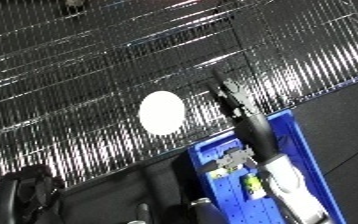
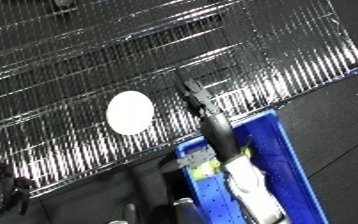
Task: Pick up the object and place it into the box
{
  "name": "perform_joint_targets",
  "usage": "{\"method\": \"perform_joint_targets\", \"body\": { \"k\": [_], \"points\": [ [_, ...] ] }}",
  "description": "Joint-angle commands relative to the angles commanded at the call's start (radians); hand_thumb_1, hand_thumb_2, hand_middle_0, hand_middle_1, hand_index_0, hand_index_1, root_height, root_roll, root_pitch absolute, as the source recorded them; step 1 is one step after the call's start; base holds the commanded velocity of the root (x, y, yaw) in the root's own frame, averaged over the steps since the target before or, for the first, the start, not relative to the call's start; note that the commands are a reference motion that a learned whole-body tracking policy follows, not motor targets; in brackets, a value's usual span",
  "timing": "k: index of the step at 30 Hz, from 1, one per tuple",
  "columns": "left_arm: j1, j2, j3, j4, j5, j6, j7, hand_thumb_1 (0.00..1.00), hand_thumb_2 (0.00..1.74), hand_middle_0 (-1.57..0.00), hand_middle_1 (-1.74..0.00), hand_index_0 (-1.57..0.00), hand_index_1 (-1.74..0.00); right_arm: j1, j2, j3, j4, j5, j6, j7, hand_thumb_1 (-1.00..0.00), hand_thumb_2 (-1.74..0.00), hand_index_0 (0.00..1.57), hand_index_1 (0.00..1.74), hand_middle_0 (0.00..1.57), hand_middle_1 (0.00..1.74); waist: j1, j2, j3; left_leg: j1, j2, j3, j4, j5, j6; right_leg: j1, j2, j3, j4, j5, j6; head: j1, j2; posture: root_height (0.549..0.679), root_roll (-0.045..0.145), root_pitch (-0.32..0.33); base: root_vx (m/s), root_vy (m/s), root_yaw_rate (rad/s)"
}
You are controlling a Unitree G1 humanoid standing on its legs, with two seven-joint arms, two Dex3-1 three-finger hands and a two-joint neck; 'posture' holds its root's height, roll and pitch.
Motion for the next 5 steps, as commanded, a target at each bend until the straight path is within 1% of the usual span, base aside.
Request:
{"method": "perform_joint_targets", "body": {
  "k": [2, 5],
  "points": [
    [-0.003, 0.002, -0.004, -0.009, 0.0, 0.0, 0.002, 1.0, 1.74, -1.57, -1.74, -1.57, -1.74, -0.012, 0.004, 0.004, 0.011, 0.004, -0.004, -0.004, 0.0, 0.0, 0.0, 0.0, 0.0, 0.0, 0.004, 0.003, 0.0, -0.009, -0.003, 0.0, 0.007, -0.003, 0.0006, -0.01, -0.002, -0.001, 0.01, -0.002, -0.0003, 0.009, -0.002, 0.627, 0.058, -0.003, 0.036, 0.024, 0.108],
    [-0.003, 0.004, -0.009, -0.025, -0.001, 0.0, 0.004, 1.0, 1.74, -1.57, -1.74, -1.57, -1.74, -0.027, 0.01, 0.007, 0.025, 0.003, -0.011, -0.009, 0.0, 0.0, 0.0, 0.0, 0.0, 0.0, 0.009, 0.008, 0.0, -0.024, -0.006, 0.0, 0.017, -0.006, 0.0013, -0.028, -0.0042, -0.003, 0.024, -0.004, -0.0008, 0.02, 0.001, 0.624, 0.059, 0.002, 0.026, 0.03, 0.088]
  ]
}}
